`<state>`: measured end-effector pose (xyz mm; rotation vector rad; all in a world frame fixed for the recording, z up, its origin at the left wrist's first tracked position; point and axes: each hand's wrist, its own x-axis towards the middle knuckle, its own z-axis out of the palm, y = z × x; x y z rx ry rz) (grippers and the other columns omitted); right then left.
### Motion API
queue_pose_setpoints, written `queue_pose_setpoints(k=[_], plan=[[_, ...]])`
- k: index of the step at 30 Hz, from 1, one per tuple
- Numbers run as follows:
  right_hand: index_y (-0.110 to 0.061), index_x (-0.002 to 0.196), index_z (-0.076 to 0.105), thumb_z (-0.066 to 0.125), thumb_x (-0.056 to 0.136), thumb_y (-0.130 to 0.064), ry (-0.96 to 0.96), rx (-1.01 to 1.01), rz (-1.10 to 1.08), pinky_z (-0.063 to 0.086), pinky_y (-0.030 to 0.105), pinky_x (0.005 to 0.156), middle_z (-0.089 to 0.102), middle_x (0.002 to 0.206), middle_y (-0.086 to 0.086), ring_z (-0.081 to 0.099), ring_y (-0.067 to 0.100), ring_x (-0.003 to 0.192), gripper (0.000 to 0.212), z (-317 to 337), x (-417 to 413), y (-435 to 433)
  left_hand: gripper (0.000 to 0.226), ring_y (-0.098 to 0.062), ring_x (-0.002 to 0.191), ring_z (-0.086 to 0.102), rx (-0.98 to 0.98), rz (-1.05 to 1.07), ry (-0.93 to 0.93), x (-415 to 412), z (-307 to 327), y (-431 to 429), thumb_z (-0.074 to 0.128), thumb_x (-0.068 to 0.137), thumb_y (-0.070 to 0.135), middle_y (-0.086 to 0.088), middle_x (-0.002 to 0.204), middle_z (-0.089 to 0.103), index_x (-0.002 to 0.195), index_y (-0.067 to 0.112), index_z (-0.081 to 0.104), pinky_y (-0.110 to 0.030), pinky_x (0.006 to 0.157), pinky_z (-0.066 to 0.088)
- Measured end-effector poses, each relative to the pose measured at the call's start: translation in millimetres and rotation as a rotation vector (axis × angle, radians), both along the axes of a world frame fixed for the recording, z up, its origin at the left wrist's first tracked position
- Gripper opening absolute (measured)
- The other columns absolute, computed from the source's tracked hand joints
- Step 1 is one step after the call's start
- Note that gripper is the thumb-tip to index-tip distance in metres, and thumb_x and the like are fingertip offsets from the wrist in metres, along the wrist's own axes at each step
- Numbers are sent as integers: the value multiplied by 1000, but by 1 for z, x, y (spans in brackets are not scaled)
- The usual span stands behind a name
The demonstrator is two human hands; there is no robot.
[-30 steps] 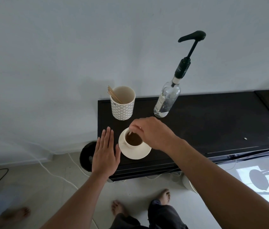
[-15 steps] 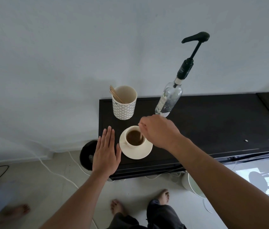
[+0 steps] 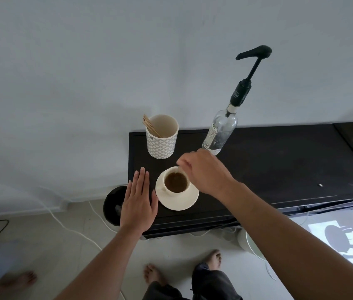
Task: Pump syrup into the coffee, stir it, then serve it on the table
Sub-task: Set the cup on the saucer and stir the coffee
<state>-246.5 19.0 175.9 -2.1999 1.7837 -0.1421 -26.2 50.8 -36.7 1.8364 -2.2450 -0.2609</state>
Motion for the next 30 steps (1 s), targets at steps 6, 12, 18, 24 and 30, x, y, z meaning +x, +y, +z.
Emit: queue_pose_setpoints(k=[6,12,18,24,30], plan=[[-18,127,78,47,121,-38,66,10,-21,63,38,87,77,109,2,70,18,100,37,-1,-7,0,71,-28,176,15,4,-1,-8,0,1,0,27,120,47,-10,190,16,179,8,23,-52,140,29],[-21,133,83,56,119,-35,-78,44,14,61,43,104,83,121,0,73,18,110,33,5,-7,1,72,-28,176,15,2,-3,-9,0,-1,0,25,120,48,-10,190,16,179,8,23,-52,140,29],[-16,116,81,50,119,-36,100,-23,-114,66,44,88,79,105,4,75,23,97,37,0,-8,-3,72,-28,176,14,-1,1,-13,1,-4,0,25,119,48,-10,190,16,179,8,23,-52,140,29],[-22,122,87,62,116,-37,-201,130,64,64,39,99,86,111,-3,77,11,99,30,4,-5,3,72,-27,176,12,20,6,-4,1,-2,0,25,120,49,-9,190,13,180,9,21,-51,141,28],[-21,118,83,60,116,-39,-89,-72,-161,66,51,100,83,104,-2,78,15,94,29,5,-25,-4,73,-26,177,8,54,8,-13,1,3,1,22,120,51,-8,191,9,181,11,16,-49,142,23]])
